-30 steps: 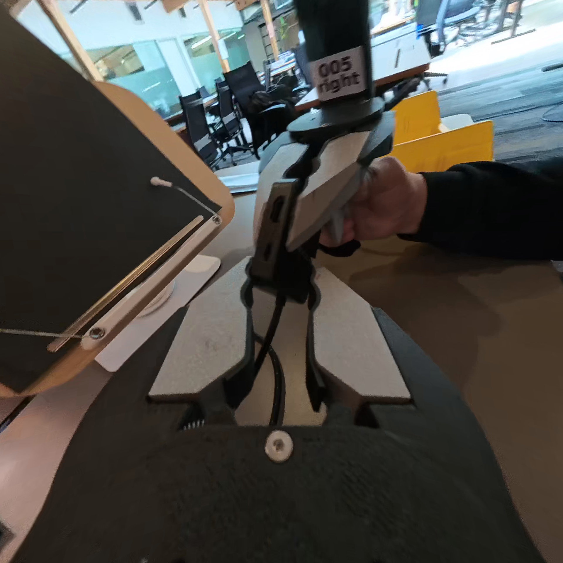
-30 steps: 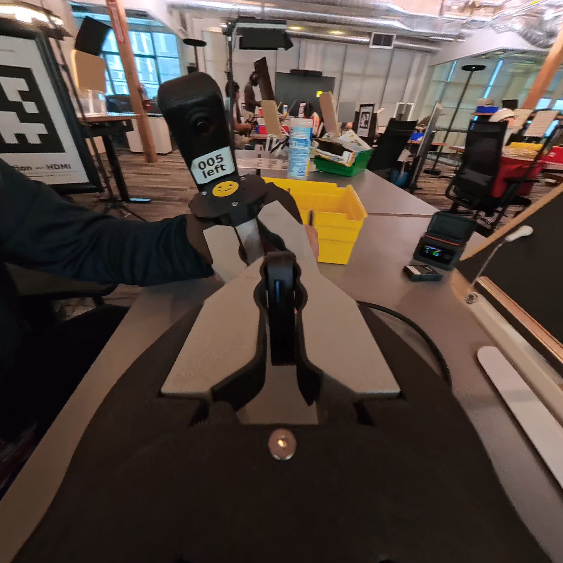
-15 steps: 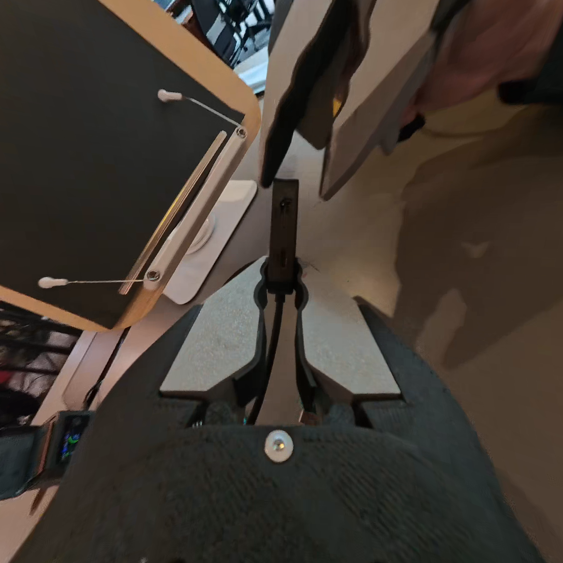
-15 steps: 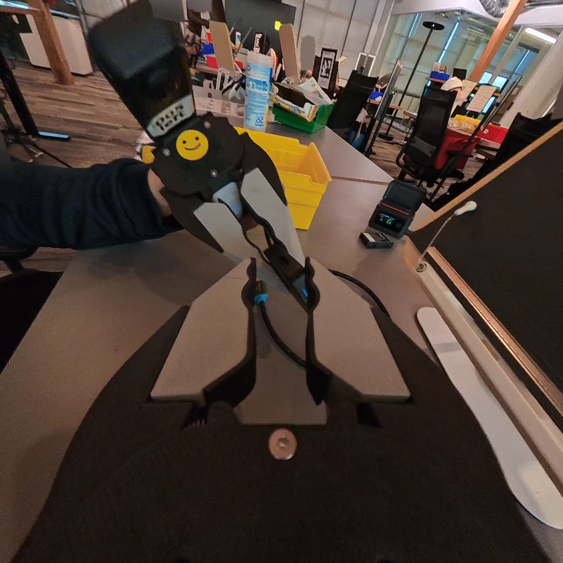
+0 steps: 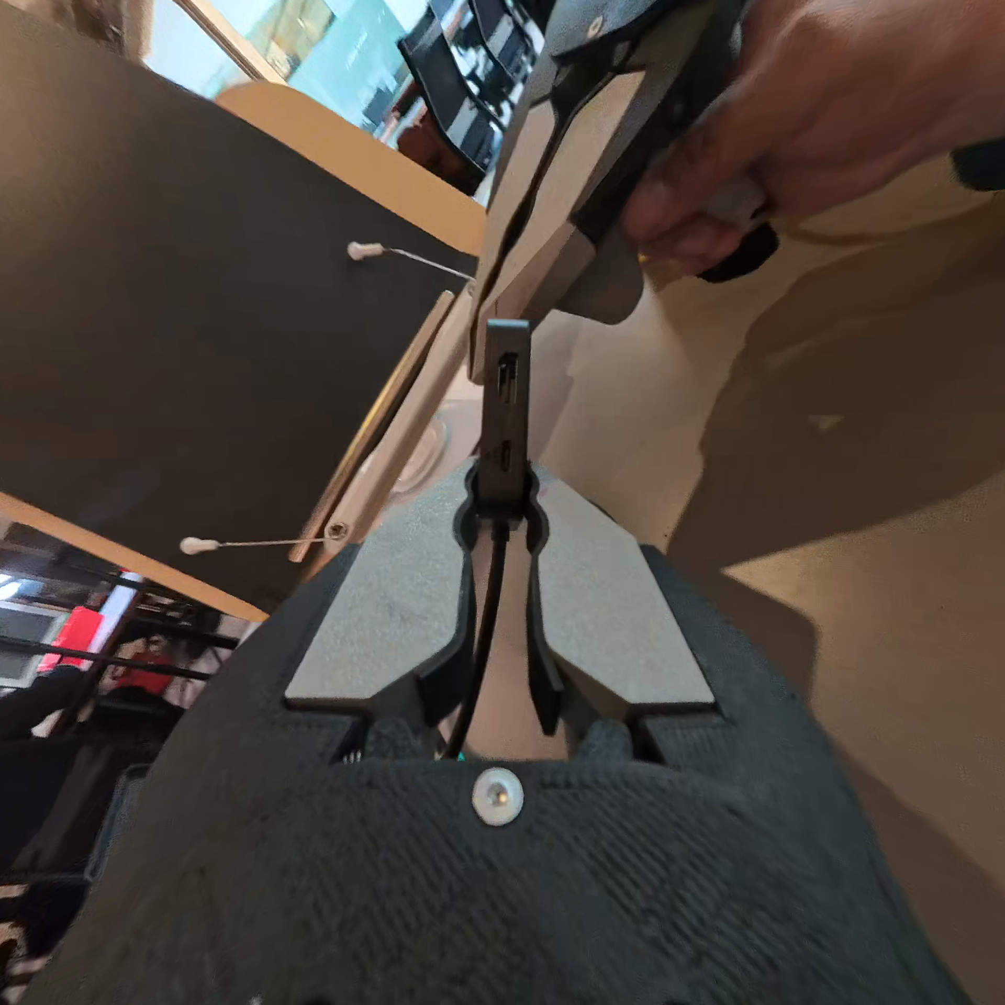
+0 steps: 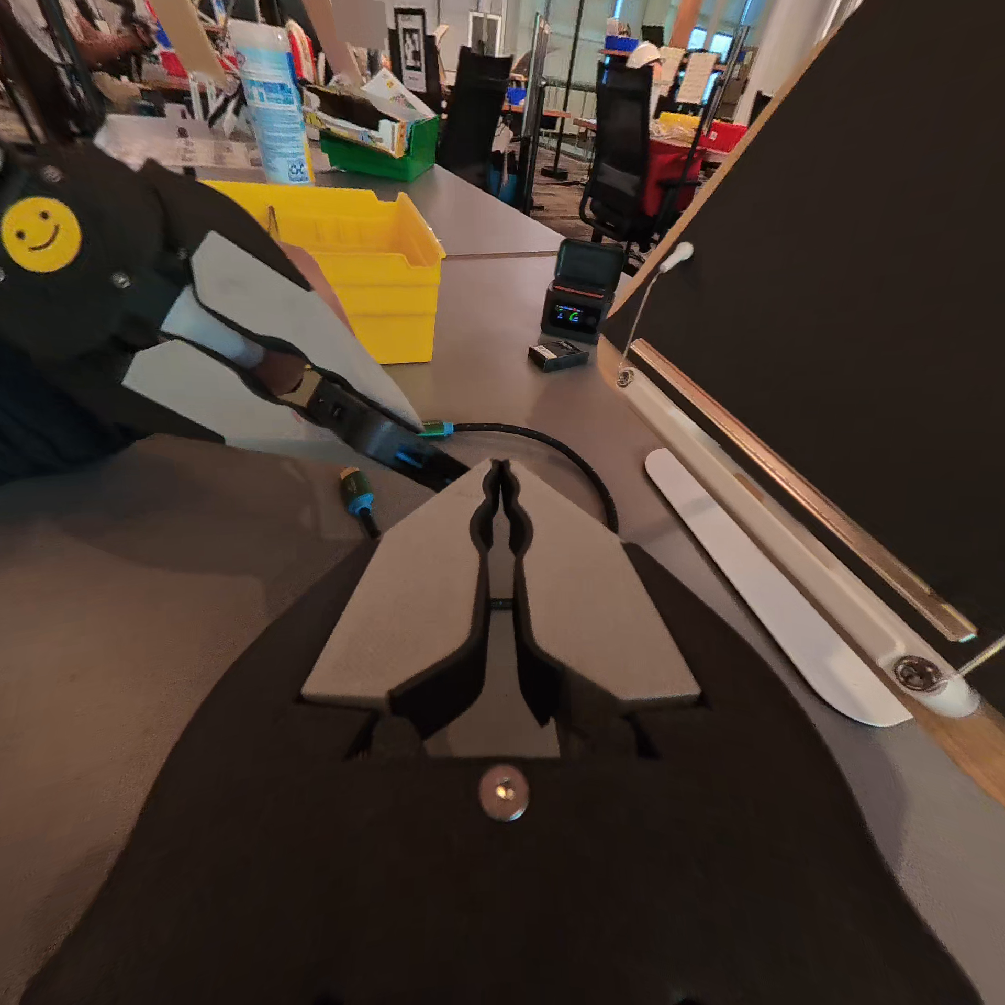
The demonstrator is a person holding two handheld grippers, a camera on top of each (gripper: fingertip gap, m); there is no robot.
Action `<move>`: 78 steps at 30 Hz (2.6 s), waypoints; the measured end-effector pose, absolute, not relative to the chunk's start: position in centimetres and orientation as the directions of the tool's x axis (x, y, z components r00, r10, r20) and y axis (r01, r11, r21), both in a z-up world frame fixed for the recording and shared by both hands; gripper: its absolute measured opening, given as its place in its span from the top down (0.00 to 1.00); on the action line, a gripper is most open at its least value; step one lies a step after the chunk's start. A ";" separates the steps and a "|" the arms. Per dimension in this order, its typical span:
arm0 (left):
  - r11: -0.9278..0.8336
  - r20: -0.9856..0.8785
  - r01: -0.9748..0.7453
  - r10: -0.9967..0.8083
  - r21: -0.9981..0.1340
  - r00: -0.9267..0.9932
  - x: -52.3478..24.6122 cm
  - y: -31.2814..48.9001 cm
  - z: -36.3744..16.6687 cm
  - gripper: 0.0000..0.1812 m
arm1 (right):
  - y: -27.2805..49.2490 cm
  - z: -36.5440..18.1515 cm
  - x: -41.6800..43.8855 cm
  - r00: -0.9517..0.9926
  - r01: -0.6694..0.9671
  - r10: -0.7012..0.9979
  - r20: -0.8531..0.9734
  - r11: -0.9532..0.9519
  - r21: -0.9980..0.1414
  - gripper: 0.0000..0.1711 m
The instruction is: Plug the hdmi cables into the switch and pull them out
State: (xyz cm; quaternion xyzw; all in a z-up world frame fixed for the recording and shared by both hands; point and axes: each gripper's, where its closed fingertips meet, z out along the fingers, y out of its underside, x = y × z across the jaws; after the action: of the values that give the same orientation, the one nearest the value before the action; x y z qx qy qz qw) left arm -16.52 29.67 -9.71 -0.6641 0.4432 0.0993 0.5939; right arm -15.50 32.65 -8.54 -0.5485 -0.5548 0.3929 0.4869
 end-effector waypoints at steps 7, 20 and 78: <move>-0.083 -0.719 -0.782 -0.344 -0.618 0.604 -23.0 31.3 -10.8 0.94 | 31.8 -10.8 -16.8 0.042 0.319 0.995 0.093 0.075 -0.945 0.86; -0.203 -0.798 -0.832 -0.236 -0.517 0.554 -27.9 33.0 -13.7 0.93 | 26.2 -19.1 -21.4 -0.164 0.593 0.965 0.204 0.261 -0.762 0.80; 0.128 -0.709 -0.712 -0.315 -0.690 0.631 -19.6 29.5 -8.3 0.93 | 29.2 -6.8 -16.0 -0.048 0.213 0.995 0.084 0.092 -0.973 0.86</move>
State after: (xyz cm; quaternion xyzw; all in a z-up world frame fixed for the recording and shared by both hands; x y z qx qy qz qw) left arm -19.64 29.51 -8.31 -0.6415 0.4003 0.1562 0.6355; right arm -15.97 29.20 -6.80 -0.5187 -0.5823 0.4300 0.4550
